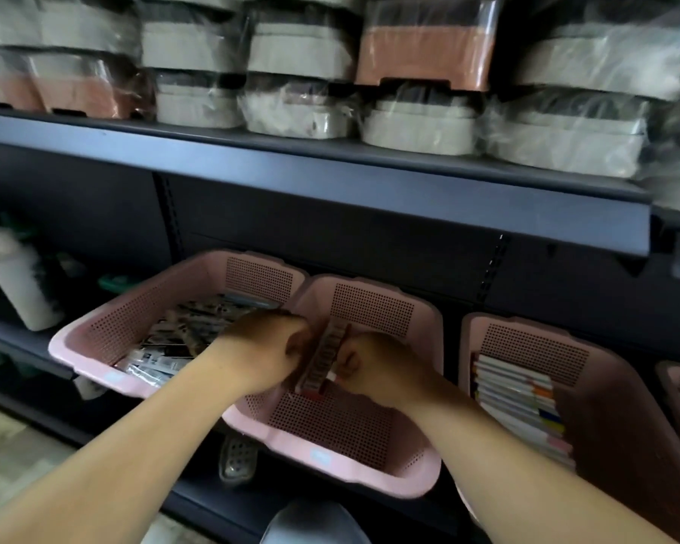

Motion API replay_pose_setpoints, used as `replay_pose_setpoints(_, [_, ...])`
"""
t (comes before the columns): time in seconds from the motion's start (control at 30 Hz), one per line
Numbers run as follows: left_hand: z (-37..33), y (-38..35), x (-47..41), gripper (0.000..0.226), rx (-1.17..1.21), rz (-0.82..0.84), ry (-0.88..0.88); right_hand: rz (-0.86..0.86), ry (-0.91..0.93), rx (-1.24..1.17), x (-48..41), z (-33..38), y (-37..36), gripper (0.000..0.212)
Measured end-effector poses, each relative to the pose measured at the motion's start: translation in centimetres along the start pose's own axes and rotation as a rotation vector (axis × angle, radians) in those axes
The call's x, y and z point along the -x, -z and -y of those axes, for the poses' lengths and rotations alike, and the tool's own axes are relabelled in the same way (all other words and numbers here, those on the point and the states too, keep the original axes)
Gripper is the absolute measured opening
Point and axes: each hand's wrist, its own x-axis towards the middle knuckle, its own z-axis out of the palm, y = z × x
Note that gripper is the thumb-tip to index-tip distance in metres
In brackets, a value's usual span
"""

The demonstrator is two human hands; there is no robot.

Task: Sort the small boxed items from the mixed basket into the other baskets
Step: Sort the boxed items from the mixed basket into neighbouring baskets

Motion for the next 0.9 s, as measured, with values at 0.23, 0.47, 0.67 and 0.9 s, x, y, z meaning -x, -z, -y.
replay_pose_setpoints(0.23, [2.3,-1.8,0.4,0.020,0.127,-0.015,0.020,0.126,-0.013,0.148,-1.5,2.5,-3.5,0.016])
replay_pose_setpoints(0.47, [2.6,-2.2,0.4,0.026,0.161,-0.034,0.015,0.082,-0.033,0.183,-2.0,2.6,-4.9,0.034])
replay_pose_setpoints(0.67, [2.7,-2.4,0.6,0.027,0.164,-0.056,0.005,0.115,-0.068,0.221,-2.1,2.1,-5.2,0.036])
replay_pose_setpoints(0.9, [2.7,-2.5,0.6,0.027,0.163,-0.060,-0.007,0.093,-0.090,0.248,-2.8,2.1,-6.5,0.027])
